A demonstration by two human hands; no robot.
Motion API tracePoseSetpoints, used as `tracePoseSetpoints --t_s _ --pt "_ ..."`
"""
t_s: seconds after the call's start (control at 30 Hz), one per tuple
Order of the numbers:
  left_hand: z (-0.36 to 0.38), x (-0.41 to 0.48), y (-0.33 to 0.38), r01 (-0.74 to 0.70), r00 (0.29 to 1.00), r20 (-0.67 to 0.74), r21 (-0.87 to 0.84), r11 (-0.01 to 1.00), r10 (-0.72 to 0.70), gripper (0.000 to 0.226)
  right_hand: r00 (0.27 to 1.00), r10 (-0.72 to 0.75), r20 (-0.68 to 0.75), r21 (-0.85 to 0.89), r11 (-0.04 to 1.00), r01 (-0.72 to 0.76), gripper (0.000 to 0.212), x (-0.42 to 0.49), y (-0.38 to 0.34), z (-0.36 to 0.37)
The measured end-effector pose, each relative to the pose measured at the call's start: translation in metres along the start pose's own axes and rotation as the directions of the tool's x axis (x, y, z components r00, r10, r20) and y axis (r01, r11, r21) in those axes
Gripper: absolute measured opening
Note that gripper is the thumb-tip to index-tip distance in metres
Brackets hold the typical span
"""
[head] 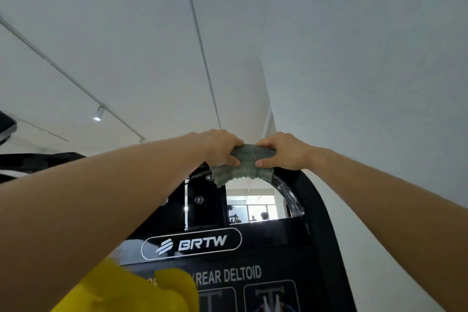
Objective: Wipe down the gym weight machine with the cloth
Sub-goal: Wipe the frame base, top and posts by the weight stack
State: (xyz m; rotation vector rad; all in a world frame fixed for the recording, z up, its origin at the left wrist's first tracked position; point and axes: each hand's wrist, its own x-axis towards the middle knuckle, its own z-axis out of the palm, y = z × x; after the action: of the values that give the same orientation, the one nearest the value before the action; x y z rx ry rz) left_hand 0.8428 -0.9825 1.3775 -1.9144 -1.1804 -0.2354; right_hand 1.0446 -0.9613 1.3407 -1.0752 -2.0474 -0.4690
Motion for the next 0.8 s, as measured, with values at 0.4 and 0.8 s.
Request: tracePoseSetpoints --t_s 0.4,0.8 --pt "-0.002 0.030 0.060 -0.058 0.998 -0.027 0.057 0.997 0.060 0.042 0.993 0.118 0.019 0.259 0.959 -0.119 0.051 -0.048 0.061 0.003" --pt "0.017 0.048 0.111 -0.210 0.973 -0.089 0.027 0.977 0.212 0.042 0.971 0.202 0.131 0.614 0.752 -0.239 0.044 -0.123 0.100 0.034"
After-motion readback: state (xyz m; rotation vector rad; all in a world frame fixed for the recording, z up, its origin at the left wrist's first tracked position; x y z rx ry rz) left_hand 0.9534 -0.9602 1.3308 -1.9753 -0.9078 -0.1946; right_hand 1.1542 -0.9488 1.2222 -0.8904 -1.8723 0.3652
